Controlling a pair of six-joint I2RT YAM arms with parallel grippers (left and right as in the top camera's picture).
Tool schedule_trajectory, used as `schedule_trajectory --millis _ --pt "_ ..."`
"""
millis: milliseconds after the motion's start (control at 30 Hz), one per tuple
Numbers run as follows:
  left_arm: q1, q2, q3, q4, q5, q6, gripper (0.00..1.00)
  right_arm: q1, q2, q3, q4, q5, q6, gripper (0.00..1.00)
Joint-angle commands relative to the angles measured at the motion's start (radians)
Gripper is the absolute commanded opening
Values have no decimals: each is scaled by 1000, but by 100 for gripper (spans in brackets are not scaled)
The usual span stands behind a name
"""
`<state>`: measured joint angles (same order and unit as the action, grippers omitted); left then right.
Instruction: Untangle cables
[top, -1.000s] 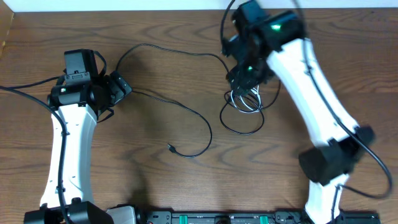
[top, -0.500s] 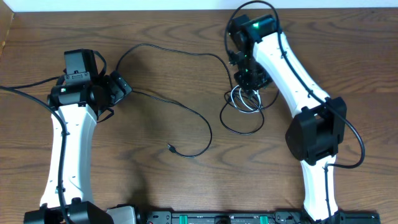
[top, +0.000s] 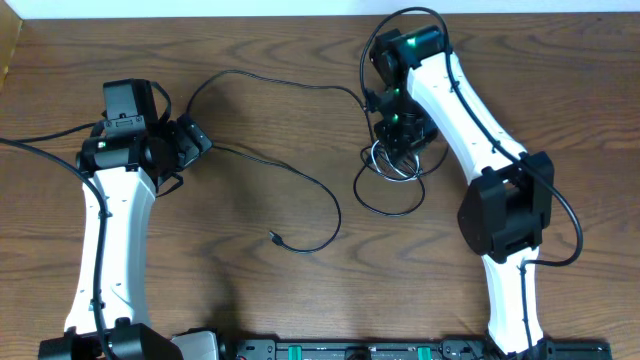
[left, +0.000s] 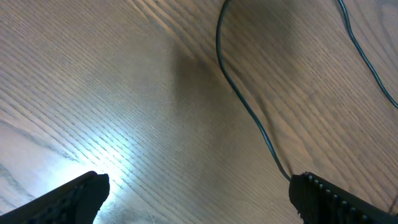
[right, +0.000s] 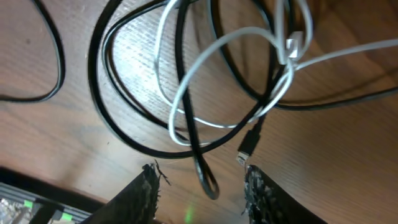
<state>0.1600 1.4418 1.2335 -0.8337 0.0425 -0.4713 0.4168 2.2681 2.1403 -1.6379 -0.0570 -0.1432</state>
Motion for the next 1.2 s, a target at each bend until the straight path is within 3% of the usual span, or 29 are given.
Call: schedule_trajectory --millis 0,200,333,533,800,967,1167 --pt "3 -4 5 -3 -10 -2 98 2 9 -35 4 -22 -10 38" --pt "3 -4 5 -3 -10 -2 98 5 9 -113 58 -25 -2 29" --pt "3 -4 5 -3 -10 -2 98 3 9 -126 71 -21 -3 2" --pt "3 -4 5 -3 -10 -2 98 -4 -14 22 -11 -21 -3 1" --pt "3 -4 5 -3 -10 -2 98 -4 -168 441 -41 -1 86 1" --pt "3 -4 5 -3 -10 -2 98 -5 -319 604 42 180 184 1" --pt "3 -4 5 -3 -10 -2 98 -8 -490 618 149 546 293 1"
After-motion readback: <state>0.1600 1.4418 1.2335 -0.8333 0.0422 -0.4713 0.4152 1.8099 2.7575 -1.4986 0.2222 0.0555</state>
